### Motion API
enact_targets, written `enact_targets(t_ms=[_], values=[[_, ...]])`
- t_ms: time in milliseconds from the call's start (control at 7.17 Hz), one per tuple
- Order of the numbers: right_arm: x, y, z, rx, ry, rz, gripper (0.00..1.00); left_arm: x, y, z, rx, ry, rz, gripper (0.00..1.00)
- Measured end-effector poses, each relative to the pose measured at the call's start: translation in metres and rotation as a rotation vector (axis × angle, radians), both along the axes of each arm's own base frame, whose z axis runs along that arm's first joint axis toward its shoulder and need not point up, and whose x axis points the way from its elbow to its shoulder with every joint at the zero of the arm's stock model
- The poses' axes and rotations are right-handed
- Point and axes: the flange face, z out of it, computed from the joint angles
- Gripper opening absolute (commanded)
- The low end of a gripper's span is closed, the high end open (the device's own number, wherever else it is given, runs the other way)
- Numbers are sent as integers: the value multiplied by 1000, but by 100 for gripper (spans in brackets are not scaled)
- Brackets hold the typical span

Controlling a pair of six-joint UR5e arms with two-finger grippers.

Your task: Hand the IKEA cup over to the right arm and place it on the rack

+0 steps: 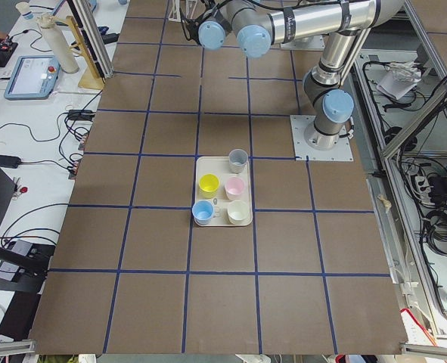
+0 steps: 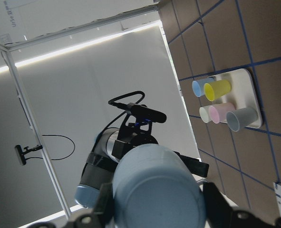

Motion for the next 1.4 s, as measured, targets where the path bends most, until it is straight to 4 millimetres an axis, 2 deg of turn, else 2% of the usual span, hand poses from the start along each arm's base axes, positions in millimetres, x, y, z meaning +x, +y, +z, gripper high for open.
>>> enact_targets(t_ms=[279,558,698,977,1116,1395], values=[[-8,3,-10,-5,250,81,63,24,-1,-2,-47,-399,-98,100],[-27,1,-24,-49,539,158,64,40,6,8,-108,-743,-183,100],[-42,-5,-29,-99,695,178,65,32,10,18,-163,-893,-238,100],[-78,-27,-38,-197,1029,192,65,-6,16,19,-271,-1128,-364,100],[-96,-40,-43,-240,1187,193,65,-23,21,13,-307,-1182,-412,100],[-134,-63,-51,-287,1408,181,65,-36,28,1,-334,-1192,-451,100]])
